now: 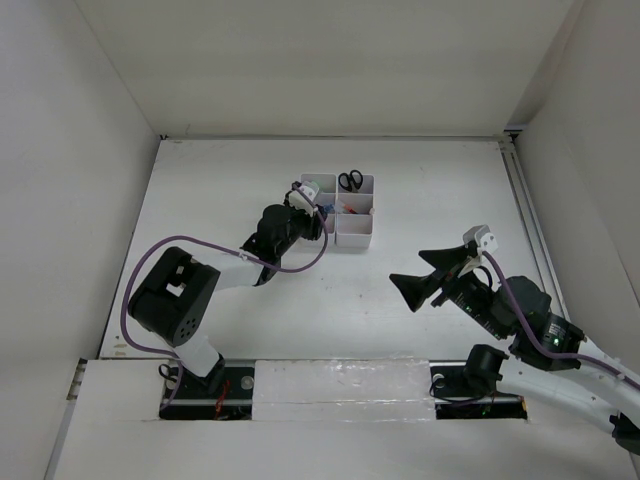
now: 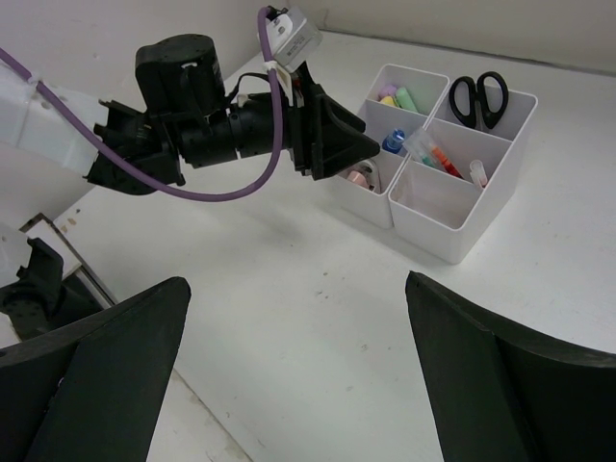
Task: Sort the stationery into containers
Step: Place the stationery into the container
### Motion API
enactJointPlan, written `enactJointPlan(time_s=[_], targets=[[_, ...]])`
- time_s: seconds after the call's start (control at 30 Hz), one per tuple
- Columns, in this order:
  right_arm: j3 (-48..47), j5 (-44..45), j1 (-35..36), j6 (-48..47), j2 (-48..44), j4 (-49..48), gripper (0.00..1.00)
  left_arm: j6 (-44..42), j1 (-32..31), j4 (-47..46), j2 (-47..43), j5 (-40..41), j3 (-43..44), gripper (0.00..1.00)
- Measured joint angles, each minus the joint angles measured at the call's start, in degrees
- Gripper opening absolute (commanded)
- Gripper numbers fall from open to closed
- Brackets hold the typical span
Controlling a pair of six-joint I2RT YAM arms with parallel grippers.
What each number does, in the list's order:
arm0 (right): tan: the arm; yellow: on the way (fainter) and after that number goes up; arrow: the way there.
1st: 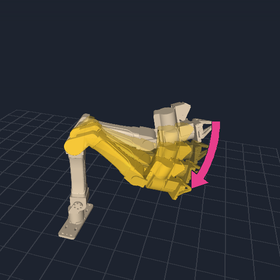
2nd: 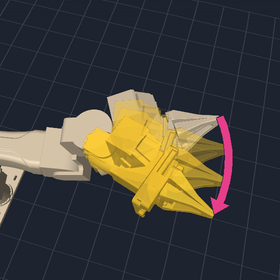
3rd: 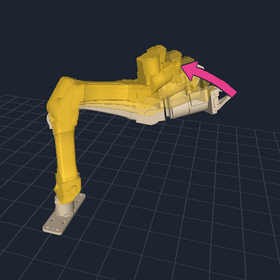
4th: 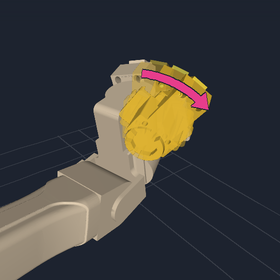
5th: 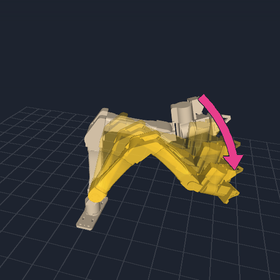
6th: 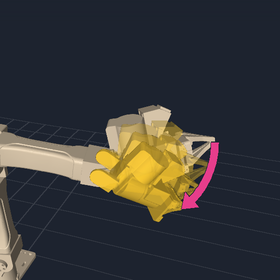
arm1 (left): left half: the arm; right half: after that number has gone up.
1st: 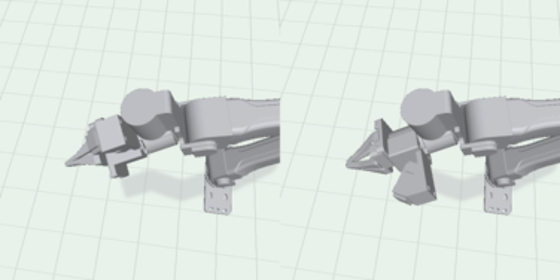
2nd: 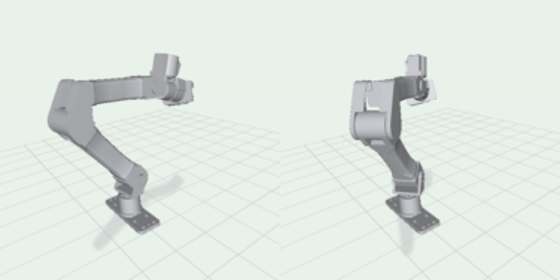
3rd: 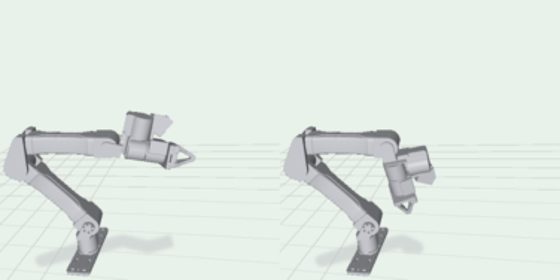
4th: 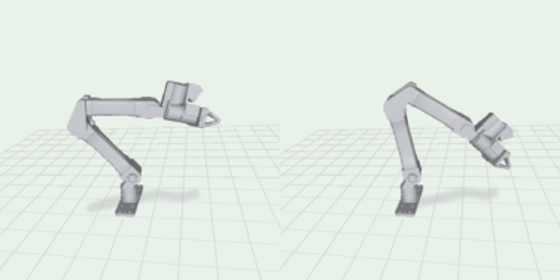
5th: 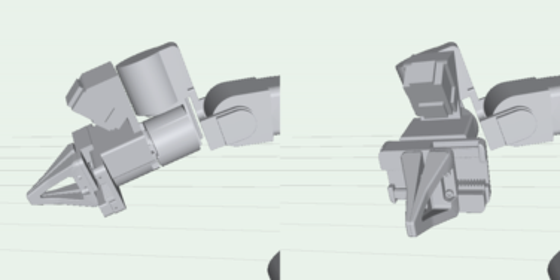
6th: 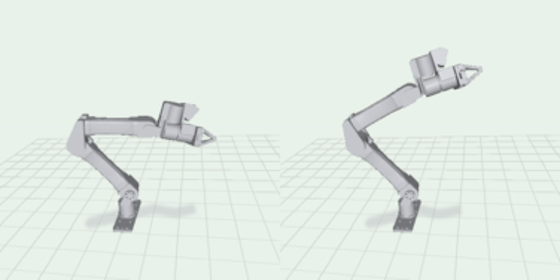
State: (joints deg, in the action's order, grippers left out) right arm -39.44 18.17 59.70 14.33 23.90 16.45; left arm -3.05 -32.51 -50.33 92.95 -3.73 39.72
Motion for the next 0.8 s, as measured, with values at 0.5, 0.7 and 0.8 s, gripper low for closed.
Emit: enactJointPlan(time_s=[0.5,0.7,0.8], targets=[[0.00,-0.24,0.00,-0.63,0.83,0.00,1.00,2.43,0.00,1.75,-6.71,0.98,-0.63,1.00],[-0.13,1.05,0.00,-0.11,1.38,0.22,1.00,4.98,0.00,4.98,-13.22,3.56,-1.90,1.00],[-1.66,4.20,0.00,1.49,2.29,2.34,1.00,7.15,-0.02,9.40,-17.03,6.34,-1.90,1.00]])
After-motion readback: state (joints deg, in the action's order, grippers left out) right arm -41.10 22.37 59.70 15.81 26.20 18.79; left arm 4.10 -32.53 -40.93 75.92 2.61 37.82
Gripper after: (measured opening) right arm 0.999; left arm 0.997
